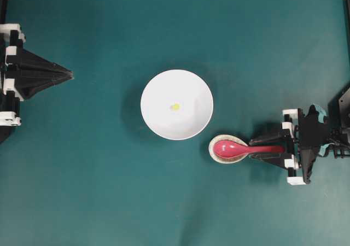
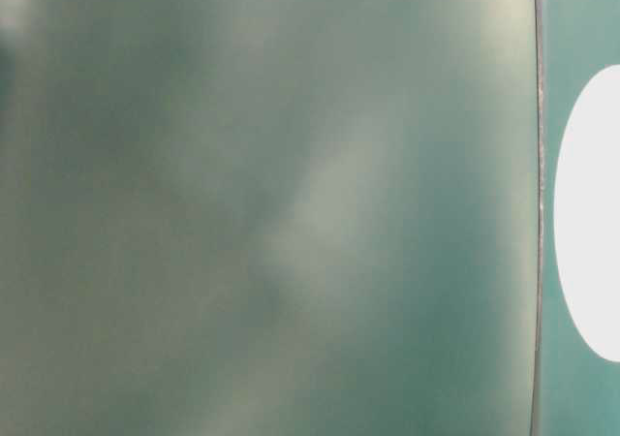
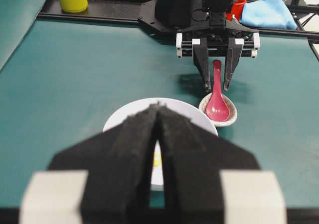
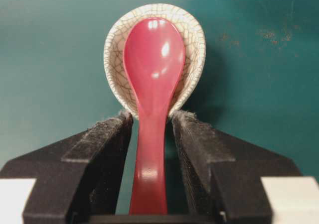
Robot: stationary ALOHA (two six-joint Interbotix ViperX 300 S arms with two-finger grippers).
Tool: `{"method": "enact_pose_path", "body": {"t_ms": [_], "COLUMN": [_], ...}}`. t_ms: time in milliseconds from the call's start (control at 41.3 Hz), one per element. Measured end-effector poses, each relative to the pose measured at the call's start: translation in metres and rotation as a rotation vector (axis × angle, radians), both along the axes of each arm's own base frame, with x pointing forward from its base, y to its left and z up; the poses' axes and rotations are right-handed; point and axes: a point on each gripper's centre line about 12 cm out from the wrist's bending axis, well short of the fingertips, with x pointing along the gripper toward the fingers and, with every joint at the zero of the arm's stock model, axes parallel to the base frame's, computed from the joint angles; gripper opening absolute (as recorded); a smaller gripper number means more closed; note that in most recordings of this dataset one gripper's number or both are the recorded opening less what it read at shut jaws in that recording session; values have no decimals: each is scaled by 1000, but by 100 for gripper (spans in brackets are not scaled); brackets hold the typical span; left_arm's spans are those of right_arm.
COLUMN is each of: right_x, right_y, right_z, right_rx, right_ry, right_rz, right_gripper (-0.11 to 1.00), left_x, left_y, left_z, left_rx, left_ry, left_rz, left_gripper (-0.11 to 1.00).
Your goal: Scoop the yellow hexagonal prism block from the bowl with a spoon using the right arm.
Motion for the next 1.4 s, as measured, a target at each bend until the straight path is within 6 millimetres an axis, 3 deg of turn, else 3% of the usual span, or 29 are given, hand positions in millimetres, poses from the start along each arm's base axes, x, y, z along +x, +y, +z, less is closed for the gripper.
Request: {"method": "enact_pose_path", "body": {"t_ms": [387,726,895,1234,1404], "right_x": [0,0,0,-1,0], "right_y": [0,0,0,-1,-11], "right_z": [0,1,2,39,56], "right_rx": [1,0,5,73,96], "right_ry": [-1,-5,-10,-135,-156], "right_rz": [0,0,-1,3,-29], "right_gripper": [45,27,26,26,26], "left_x": [0,0,0,0,0], "left_y": [0,0,0,0,0], "left_z": [0,0,0,0,0], "left_rx": [0,0,0,0,0], "left_ry": [2,2,0,2,2], "left_rz": [0,0,0,0,-2], "left_gripper": [0,0,0,0,0]}}
